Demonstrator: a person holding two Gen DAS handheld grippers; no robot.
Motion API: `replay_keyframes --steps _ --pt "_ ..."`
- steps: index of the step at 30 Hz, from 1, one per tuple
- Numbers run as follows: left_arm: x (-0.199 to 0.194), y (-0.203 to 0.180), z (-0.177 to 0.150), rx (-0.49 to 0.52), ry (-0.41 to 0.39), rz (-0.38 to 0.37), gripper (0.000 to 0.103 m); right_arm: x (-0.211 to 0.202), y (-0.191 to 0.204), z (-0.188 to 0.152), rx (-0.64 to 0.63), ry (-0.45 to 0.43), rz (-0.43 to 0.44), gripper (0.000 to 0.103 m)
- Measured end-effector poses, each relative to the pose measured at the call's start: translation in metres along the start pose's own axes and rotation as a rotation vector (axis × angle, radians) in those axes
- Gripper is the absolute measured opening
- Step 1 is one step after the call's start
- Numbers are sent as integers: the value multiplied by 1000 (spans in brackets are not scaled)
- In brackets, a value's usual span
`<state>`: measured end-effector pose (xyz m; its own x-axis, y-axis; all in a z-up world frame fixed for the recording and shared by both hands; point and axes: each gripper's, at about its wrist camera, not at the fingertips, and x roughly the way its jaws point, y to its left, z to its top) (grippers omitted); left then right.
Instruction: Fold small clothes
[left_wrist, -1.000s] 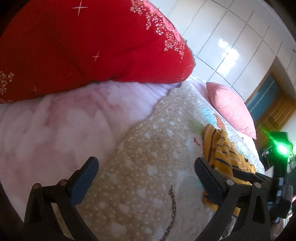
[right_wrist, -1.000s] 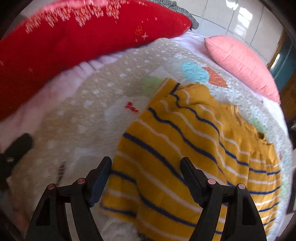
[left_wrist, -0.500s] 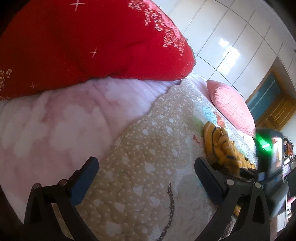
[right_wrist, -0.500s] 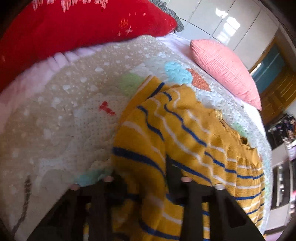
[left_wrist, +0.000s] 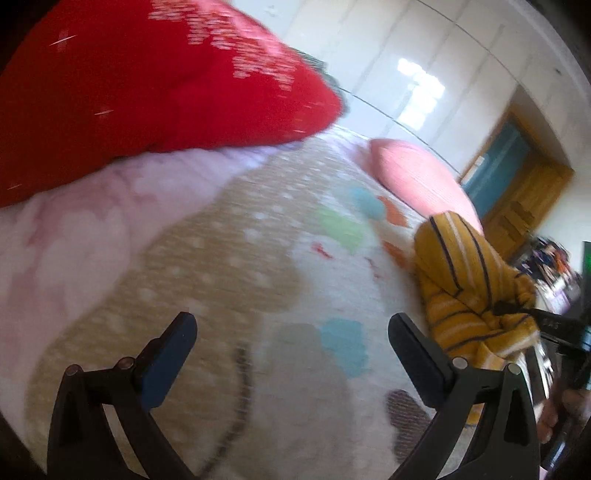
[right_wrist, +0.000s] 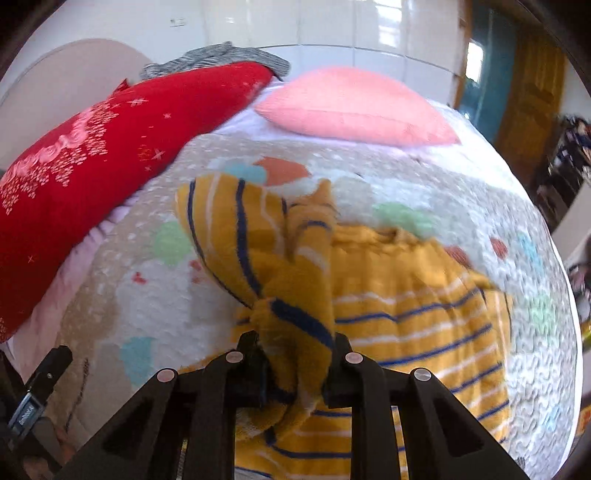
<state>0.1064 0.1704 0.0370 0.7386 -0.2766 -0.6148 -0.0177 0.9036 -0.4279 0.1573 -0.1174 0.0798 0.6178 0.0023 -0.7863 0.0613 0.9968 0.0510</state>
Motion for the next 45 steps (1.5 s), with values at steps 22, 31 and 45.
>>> replay_keyframes --steps 22,31,45 --pt "10 -37 -19 121 26 -89 103 -11 -139 3 357 -41 121 20" --pt "15 -53 -27 153 39 -113 103 -23 -255 -91 680 -23 71 57" --pt "18 -66 -35 190 58 -129 103 -7 -179 -74 376 80 163 16"
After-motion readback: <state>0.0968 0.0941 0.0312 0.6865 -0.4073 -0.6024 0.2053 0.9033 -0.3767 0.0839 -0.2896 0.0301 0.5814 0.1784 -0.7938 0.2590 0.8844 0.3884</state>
